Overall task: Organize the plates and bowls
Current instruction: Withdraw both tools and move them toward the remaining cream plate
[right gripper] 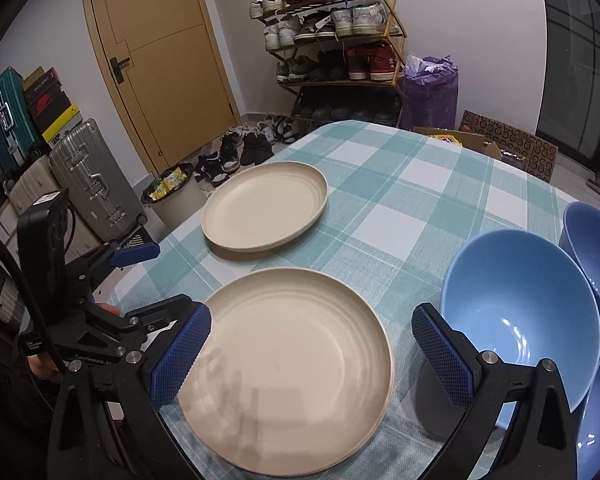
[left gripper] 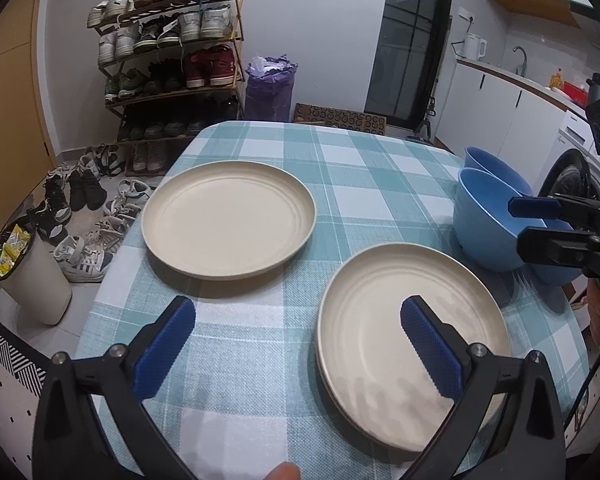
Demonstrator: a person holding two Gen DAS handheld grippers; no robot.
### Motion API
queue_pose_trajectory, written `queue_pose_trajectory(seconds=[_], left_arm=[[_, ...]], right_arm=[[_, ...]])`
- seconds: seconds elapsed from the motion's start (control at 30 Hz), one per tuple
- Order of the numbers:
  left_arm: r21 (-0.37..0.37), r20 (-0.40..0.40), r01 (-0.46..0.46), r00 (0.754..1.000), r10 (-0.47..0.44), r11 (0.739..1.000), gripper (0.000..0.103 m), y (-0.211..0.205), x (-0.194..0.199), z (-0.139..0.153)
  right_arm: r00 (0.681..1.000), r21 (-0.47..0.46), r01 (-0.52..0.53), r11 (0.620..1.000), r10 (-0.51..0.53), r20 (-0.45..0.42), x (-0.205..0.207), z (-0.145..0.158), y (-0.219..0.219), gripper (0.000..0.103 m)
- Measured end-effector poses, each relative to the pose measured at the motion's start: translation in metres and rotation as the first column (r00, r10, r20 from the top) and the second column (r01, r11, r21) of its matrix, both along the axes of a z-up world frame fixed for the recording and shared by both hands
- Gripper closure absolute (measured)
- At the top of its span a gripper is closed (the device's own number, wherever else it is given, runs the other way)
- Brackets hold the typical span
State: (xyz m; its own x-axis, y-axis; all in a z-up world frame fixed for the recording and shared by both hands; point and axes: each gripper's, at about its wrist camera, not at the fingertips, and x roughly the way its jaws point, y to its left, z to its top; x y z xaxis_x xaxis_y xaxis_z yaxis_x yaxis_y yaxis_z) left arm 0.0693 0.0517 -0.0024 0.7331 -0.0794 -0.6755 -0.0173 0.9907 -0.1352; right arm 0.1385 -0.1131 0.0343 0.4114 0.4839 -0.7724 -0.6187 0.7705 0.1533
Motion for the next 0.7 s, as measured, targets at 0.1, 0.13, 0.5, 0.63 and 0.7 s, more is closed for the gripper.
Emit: queue_pose_trajectory(seconds=[0.1, 0.13, 0.5, 0.63, 0.7], left_arm=[[-0.002, 0.01, -0.016, 1.0, 0.016, 1.0, 0.0, 0.005, 0.003, 0.004], [-0.002, 0.012, -0.022, 1.0, 0.022, 1.0, 0.0, 0.007, 0.004, 0.005], [-0.007, 0.019, -0.059, 0.998, 0.059, 0.998, 0.0, 0.022, 0.02, 0.012], [-0.015, 0.015, -0.074, 0.997, 0.075, 0.997, 0.0, 0.029, 0.026, 0.013], [-0.017, 0.012, -0.079, 0.997, 0.079, 0.997, 0.0, 0.032, 0.03, 0.013]], right_arm=[[1.0, 0.027, -0.001, 1.0, 0.001, -0.008, 0.002, 0.005, 0.001, 0.001], [1.0, 0.03, 0.0, 1.0, 0.0, -0.007, 0.003, 0.006, 0.002, 0.001], [0.999, 0.043, -0.011, 0.999, 0.009, 0.044, 0.018, 0.021, 0.015, 0.001], [0.999, 0.049, -0.002, 0.999, 0.0, 0.04, 0.026, 0.024, 0.017, 0.001], [0.999, 0.053, -0.004, 0.999, 0.001, 0.039, 0.03, 0.026, 0.018, 0.001]])
